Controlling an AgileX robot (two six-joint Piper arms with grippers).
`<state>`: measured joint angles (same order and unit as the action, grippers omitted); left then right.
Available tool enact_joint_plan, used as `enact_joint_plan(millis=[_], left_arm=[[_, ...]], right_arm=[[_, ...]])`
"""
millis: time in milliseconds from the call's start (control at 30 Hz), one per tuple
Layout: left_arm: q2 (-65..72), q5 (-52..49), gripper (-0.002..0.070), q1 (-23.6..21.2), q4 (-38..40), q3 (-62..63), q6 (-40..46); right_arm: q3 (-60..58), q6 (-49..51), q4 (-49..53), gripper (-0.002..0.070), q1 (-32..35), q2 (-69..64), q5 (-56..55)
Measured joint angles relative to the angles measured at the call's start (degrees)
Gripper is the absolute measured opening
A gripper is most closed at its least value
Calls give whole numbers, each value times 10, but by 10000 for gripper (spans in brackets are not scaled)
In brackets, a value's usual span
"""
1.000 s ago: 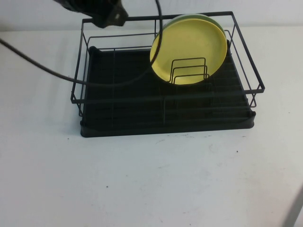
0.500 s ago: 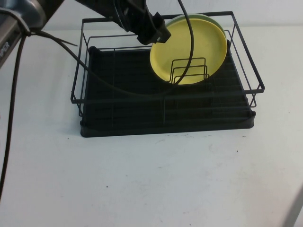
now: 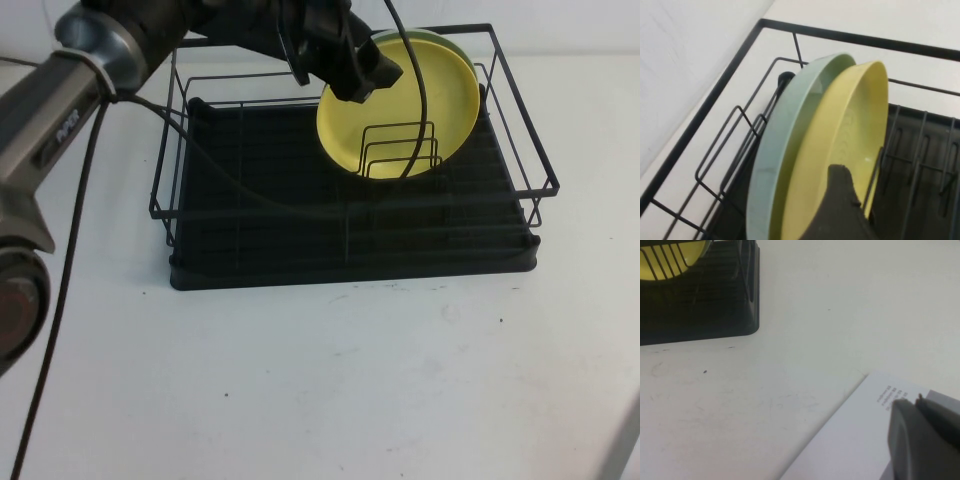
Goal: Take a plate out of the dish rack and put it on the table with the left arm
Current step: Grasp the plate from the shelf
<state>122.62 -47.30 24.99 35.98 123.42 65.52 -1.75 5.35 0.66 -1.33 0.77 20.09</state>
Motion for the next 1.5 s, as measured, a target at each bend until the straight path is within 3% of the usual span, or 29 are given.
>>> enact_joint_plan(millis=[300, 900, 1100, 1300, 1500], left_arm=[[30, 51, 464, 0, 39, 1, 49], [77, 104, 456, 0, 51, 2, 57], [82, 115, 316, 0, 51, 2, 57], [82, 136, 105, 0, 51, 2, 64], [83, 124, 92, 1, 49, 20, 71]], right_arm=[[0, 0, 0, -20, 0, 0, 0], [0, 0, 0, -20, 0, 0, 0], [0, 0, 0, -20, 0, 0, 0], [0, 0, 0, -20, 0, 0, 0], [0, 0, 0, -21, 0, 0, 0]])
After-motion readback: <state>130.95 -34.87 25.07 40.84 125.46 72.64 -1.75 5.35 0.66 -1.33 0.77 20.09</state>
